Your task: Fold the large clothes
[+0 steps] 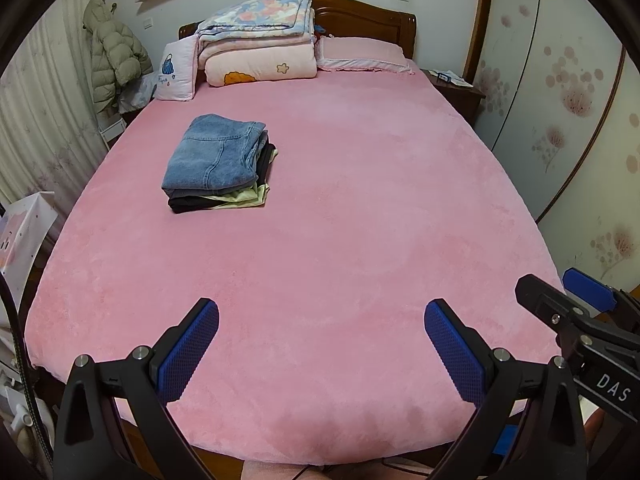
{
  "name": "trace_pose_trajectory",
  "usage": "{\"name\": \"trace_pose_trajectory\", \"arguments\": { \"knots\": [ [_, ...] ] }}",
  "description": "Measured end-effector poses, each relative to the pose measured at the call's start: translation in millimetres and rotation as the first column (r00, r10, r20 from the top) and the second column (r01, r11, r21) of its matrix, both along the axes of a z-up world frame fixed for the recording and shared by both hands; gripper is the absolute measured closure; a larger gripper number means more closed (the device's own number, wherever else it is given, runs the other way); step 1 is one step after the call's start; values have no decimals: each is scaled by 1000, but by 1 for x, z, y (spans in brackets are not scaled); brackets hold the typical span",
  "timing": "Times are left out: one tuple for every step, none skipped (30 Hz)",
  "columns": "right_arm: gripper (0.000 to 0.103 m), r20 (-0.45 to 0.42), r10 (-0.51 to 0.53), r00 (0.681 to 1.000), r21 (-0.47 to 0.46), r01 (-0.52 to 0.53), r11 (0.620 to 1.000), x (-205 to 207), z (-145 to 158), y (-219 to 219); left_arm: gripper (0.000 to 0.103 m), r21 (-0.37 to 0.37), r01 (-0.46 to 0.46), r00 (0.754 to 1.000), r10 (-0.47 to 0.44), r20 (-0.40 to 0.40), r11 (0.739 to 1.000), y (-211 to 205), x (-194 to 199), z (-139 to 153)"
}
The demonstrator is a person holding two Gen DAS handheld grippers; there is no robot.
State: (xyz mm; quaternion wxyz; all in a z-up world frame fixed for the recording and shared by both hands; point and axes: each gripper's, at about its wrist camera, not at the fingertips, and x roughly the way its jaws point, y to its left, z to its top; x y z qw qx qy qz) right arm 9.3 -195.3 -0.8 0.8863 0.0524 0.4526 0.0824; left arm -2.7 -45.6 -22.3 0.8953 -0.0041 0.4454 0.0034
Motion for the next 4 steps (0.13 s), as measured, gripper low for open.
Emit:
{"name": "trace_pose_trajectory", "arguments": {
  "knots": [
    [22, 2, 1, 1000, 0, -1, 1000, -1, 0, 0, 1, 1, -1, 1000, 1, 0, 1000, 0, -1, 0],
    [22, 4, 1, 1000, -1, -1, 1000, -2, 1, 0, 1, 2, 0, 1000, 0, 1, 1000, 0, -1, 1],
    [22, 5, 2, 1000, 0, -2, 1000, -3, 1, 0, 1, 2, 0, 1000, 0, 1, 1000, 0, -2, 1],
    [22, 6, 3, 1000, 1, -3, 1000, -4, 1, 0, 1, 3, 0, 1000, 0, 1, 1000, 1, -3, 1]
  ]
}}
